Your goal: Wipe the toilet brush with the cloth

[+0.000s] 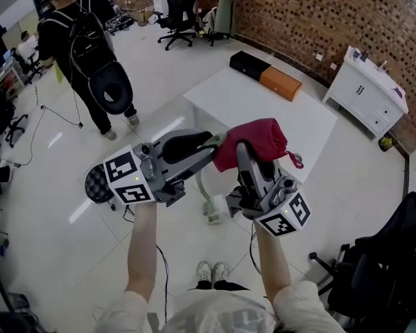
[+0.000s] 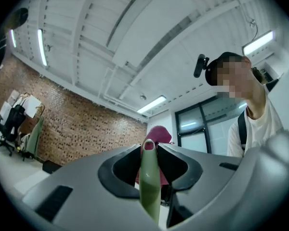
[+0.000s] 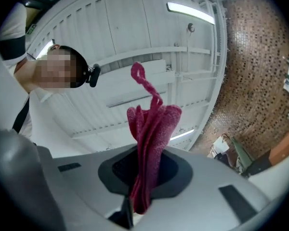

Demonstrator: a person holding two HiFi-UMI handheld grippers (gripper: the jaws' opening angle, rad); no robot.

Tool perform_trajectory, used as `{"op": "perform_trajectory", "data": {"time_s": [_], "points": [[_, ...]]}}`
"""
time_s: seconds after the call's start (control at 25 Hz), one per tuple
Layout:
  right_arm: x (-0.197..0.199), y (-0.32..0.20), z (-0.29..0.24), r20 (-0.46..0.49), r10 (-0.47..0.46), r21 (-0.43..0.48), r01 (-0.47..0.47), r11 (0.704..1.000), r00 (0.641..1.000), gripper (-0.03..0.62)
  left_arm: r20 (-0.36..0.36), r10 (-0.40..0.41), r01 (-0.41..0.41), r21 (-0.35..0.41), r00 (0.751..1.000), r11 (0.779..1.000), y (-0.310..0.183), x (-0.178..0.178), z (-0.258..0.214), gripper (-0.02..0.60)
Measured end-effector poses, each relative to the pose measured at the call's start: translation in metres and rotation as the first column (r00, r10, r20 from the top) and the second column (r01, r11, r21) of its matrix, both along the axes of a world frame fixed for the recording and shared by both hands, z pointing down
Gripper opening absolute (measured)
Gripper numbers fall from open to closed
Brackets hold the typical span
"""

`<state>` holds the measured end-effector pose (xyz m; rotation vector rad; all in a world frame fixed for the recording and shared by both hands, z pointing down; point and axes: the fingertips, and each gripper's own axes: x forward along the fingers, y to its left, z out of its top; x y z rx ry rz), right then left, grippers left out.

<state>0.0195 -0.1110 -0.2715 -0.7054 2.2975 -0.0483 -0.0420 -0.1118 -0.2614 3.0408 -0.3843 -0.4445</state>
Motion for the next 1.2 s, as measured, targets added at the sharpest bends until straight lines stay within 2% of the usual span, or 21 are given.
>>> {"op": "perform_trajectory", "data": {"time_s": [0.12,0.24,0.36,0.52,0.64,0.92,1.04,1.12,1.2], "points": [[-0.007,0.018,-0.012,0.044,-0.060,0.002,0.060,0.998,0.997,0.032,0.048,-0.005,0.002,0.059,0.999,0.998,0.020,0.008,-0.020,0.117],[-0.011,0.023,-0.013,0.065,-0.093,-0.019,0.094,0.995,0.994,0.031,0.076,-0.014,0.009,0.068,0.997,0.998,0.026,0.011,-0.030,0.117],[-0.020,0.030,0.000,0.045,-0.112,-0.061,0.115,0.991,0.993,0.032,0.072,-0.009,0.005,0.065,0.997,0.998,0.035,0.013,-0.039,0.117],[-0.042,0.047,0.034,-0.026,-0.135,-0.122,0.131,0.984,0.991,0.032,0.088,-0.005,-0.002,0.072,0.996,0.997,0.052,0.015,-0.044,0.117],[-0.057,0.060,0.071,-0.117,-0.152,-0.175,0.130,0.976,0.981,0.032,0.078,-0.004,-0.002,0.085,0.997,0.996,0.063,0.014,-0.045,0.117],[-0.090,0.073,0.159,-0.326,-0.224,-0.321,0.115,0.940,0.918,0.032,-0.002,-0.005,0.005,0.082,1.000,0.997,0.066,0.002,-0.064,0.117],[-0.086,0.076,0.168,-0.364,-0.171,-0.307,0.055,0.950,0.916,0.032,0.024,-0.076,0.074,0.087,0.997,0.993,0.063,-0.008,-0.055,0.117],[-0.073,0.080,0.153,-0.376,-0.077,-0.247,-0.020,0.969,0.923,0.032,0.020,-0.135,0.133,0.060,0.991,0.989,0.054,-0.014,-0.049,0.117],[-0.063,0.094,0.140,-0.424,-0.003,-0.168,-0.075,0.983,0.906,0.032,0.002,-0.184,0.184,0.026,0.983,0.983,0.043,-0.016,-0.044,0.117]]}}
